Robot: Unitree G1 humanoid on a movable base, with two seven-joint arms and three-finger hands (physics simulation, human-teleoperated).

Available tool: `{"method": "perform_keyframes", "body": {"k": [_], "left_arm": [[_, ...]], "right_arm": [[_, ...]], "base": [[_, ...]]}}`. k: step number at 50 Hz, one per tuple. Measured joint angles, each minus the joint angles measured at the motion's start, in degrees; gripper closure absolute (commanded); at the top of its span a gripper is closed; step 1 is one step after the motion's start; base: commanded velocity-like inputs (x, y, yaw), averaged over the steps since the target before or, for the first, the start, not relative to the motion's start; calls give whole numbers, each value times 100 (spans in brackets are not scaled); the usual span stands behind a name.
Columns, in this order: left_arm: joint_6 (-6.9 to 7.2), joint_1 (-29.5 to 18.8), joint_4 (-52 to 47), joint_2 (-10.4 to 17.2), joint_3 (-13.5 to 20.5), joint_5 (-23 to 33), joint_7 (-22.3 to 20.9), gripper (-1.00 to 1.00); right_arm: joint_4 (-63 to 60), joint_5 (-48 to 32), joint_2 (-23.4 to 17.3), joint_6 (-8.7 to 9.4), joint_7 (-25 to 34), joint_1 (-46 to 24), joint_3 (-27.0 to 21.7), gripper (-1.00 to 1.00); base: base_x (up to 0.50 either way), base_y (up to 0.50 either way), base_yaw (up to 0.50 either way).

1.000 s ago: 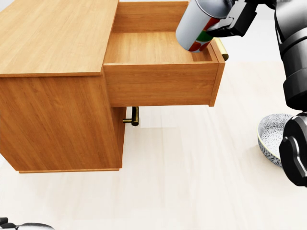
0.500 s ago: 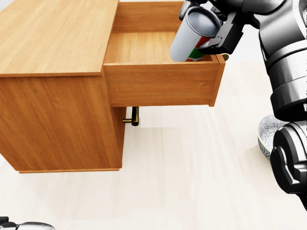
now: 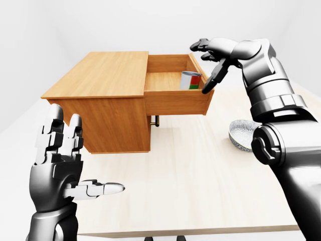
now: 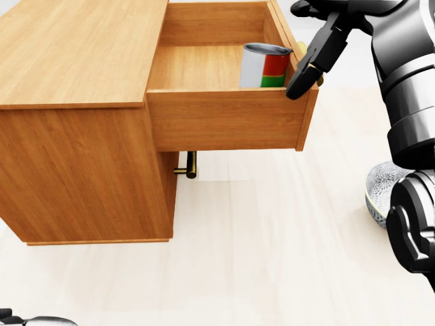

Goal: Put the ketchup in the top drawer of the cabinet.

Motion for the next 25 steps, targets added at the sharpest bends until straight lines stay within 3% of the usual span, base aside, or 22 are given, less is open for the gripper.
{"method": "perform_keyframes", "body": {"k": [25], "left_arm": [[0, 24, 4, -9, -21, 13, -18, -100]], "right_arm": [[-47, -244, -211, 0, 0, -298, 41, -100]], "base": [[0, 0, 0]]}}
